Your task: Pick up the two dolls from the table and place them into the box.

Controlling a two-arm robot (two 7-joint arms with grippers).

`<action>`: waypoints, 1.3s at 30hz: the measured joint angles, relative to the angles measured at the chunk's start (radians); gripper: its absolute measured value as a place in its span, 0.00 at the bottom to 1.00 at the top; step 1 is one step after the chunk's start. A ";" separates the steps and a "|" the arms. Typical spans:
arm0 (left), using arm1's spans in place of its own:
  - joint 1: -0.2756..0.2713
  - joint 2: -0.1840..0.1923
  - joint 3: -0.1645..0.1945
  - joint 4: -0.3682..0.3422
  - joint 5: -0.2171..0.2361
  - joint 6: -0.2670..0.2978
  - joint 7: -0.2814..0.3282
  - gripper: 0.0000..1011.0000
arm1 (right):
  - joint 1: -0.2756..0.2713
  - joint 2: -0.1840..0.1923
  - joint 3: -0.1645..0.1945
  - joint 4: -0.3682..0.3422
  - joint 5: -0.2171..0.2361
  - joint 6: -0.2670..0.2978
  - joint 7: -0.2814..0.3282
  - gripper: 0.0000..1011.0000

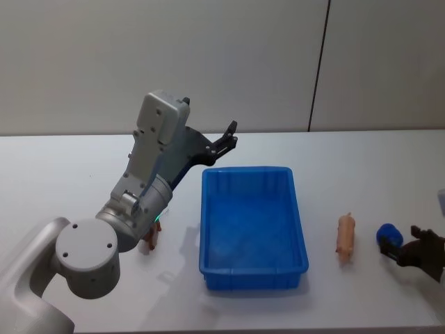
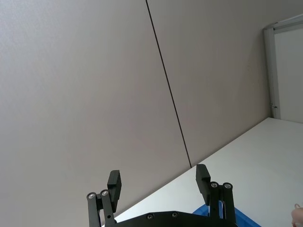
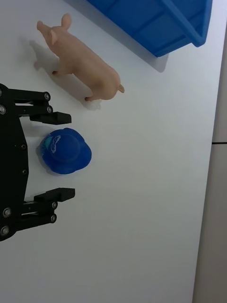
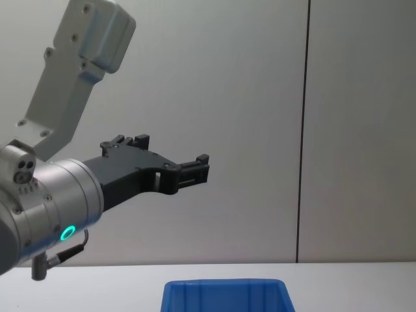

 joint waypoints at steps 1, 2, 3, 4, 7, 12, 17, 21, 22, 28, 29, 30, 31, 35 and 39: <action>0.000 0.000 0.000 0.000 0.000 0.000 0.000 0.99 | 0.005 -0.002 -0.001 0.013 -0.004 -0.004 0.004 0.78; 0.000 0.000 0.000 0.000 0.000 0.000 0.000 0.99 | 0.008 -0.003 -0.002 0.018 -0.005 -0.005 0.005 0.78; 0.000 0.000 0.000 0.000 0.000 0.000 0.000 0.99 | 0.011 -0.005 -0.003 0.024 -0.007 -0.007 0.007 0.75; 0.000 0.000 0.000 0.000 0.000 0.000 0.000 0.99 | 0.013 -0.006 -0.004 0.028 -0.009 -0.008 0.010 0.69; 0.000 0.000 0.000 0.000 0.000 0.000 0.000 0.99 | 0.022 -0.010 -0.007 0.045 -0.014 -0.014 0.016 0.63; 0.000 0.000 0.000 0.000 0.000 0.000 0.000 0.99 | 0.033 -0.015 -0.011 0.062 -0.017 -0.030 0.027 0.45; 0.000 0.000 0.000 0.000 0.000 0.000 0.000 0.99 | 0.038 -0.017 -0.011 0.062 -0.017 -0.053 0.038 0.32; 0.000 0.000 0.000 0.000 0.000 0.000 0.000 0.99 | 0.038 -0.017 -0.010 0.048 -0.011 -0.077 0.046 0.27; 0.000 0.000 0.000 0.000 0.000 0.000 0.000 0.99 | 0.038 -0.017 -0.010 0.043 -0.009 -0.083 0.049 0.26; 0.000 0.000 0.000 0.000 0.000 0.000 0.000 0.99 | 0.035 -0.015 -0.007 0.002 0.003 -0.123 0.065 0.23; 0.000 0.000 0.000 0.000 0.000 0.000 0.000 0.99 | 0.034 -0.014 -0.007 -0.010 0.006 -0.132 0.069 0.22; 0.000 0.000 0.000 0.000 0.000 0.000 0.000 0.99 | 0.033 -0.014 -0.006 -0.017 0.008 -0.138 0.073 0.21; 0.000 0.000 0.000 0.000 0.000 0.000 0.000 0.99 | 0.032 -0.013 -0.006 -0.030 0.012 -0.148 0.079 0.21; 0.000 0.000 0.000 0.000 0.000 0.000 0.000 0.99 | 0.032 -0.013 -0.005 -0.064 0.021 -0.171 0.098 0.19; 0.000 0.000 0.000 0.000 0.000 0.000 0.000 0.99 | 0.034 -0.016 -0.008 -0.097 0.032 -0.195 0.127 0.17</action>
